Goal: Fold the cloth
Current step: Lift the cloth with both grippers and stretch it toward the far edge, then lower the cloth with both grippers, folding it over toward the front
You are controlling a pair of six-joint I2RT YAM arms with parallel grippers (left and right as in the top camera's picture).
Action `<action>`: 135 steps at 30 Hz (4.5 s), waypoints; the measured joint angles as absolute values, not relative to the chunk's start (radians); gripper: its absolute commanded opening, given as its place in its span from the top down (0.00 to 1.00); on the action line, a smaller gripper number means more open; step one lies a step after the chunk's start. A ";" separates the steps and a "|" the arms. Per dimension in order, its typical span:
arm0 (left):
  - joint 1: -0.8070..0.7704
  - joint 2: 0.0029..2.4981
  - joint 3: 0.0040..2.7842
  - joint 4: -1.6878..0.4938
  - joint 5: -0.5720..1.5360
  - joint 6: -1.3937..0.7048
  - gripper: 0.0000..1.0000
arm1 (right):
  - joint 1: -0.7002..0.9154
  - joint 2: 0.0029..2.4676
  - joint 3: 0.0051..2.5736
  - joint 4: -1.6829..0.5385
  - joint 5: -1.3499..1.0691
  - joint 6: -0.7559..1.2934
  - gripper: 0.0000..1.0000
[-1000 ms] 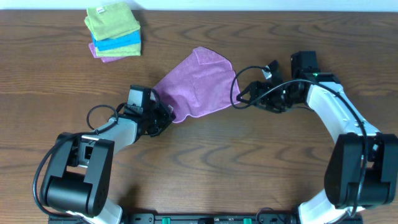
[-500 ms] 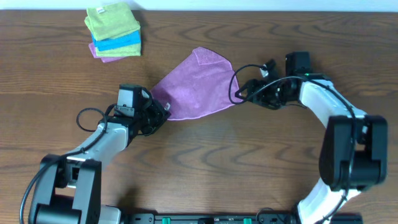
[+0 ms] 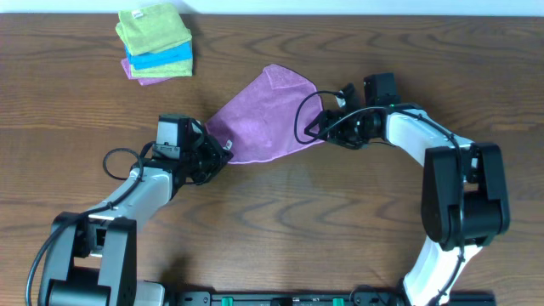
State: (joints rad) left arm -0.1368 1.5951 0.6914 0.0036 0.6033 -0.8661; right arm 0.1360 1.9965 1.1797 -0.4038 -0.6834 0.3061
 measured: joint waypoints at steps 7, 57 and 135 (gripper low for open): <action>-0.117 1.595 0.691 0.004 0.625 -0.866 0.94 | 0.155 1.998 1.180 -0.370 -0.632 0.342 0.23; 0.015 1.595 1.272 -0.075 0.893 -0.817 0.94 | 0.202 1.370 1.184 -0.461 -0.337 0.327 0.99; 0.025 1.763 1.176 -1.191 0.950 0.199 0.94 | 0.157 1.253 0.931 -0.964 -0.345 0.102 0.99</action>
State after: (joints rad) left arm 0.0246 1.7634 1.1755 -1.1912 0.9501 0.1989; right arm 0.1566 1.2533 0.9310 -0.9638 -0.3450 0.1020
